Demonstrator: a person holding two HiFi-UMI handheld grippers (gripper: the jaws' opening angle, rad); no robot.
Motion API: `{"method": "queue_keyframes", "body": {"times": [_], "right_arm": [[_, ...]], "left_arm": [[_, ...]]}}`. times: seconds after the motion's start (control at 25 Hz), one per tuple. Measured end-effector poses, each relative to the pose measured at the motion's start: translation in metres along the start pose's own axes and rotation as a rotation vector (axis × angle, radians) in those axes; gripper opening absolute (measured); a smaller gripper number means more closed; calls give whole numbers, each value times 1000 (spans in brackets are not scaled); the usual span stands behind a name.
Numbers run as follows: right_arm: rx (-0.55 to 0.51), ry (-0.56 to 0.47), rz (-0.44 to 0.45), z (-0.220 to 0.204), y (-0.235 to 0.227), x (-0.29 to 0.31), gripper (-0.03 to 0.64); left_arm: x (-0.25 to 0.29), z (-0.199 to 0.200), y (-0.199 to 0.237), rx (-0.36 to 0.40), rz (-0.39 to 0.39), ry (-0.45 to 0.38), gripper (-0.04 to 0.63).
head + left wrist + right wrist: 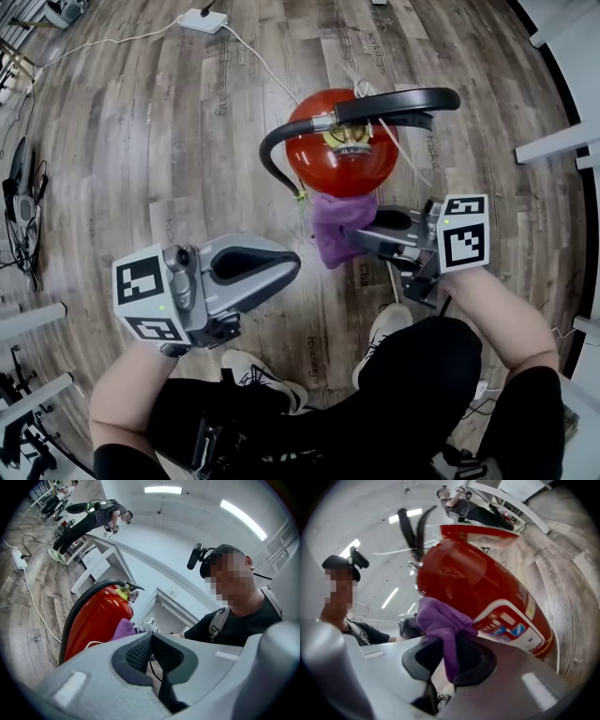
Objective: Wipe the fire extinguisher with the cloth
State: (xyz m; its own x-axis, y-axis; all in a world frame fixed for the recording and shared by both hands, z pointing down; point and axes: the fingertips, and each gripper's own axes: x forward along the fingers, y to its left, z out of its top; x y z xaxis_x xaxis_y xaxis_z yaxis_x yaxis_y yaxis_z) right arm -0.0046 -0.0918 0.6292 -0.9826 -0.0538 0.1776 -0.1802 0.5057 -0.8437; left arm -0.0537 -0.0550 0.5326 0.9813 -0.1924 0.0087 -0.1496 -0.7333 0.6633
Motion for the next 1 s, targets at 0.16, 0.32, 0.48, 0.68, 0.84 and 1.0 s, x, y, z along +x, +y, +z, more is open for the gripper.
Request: {"method": "queue_keyframes", "body": {"times": [0.16,0.32,0.48,0.68,0.84,1.0], "right_arm": [[121,58,-94,-47,-75,10,66],[261,83,-149,-93,-138,22,66],[356,114,-226,-128,-195,27,66],[490,144,-322,-159,-241,26,66],[505,151,-308,-159,-244,29,66],[461,136,-230,-149,-214,27,66]], "left_arm": [[1,-1,2,-10,-3,-2,-3],[-2,-3,7,-26,4,-6,-3],[-7,-7,11,-41,23,-2,-3],[-11,-12,17,-73,45,-5,-3],[-11,-18,19,-86,59,3,-3],[-7,-18,19,-72,65,9,-3]]}}
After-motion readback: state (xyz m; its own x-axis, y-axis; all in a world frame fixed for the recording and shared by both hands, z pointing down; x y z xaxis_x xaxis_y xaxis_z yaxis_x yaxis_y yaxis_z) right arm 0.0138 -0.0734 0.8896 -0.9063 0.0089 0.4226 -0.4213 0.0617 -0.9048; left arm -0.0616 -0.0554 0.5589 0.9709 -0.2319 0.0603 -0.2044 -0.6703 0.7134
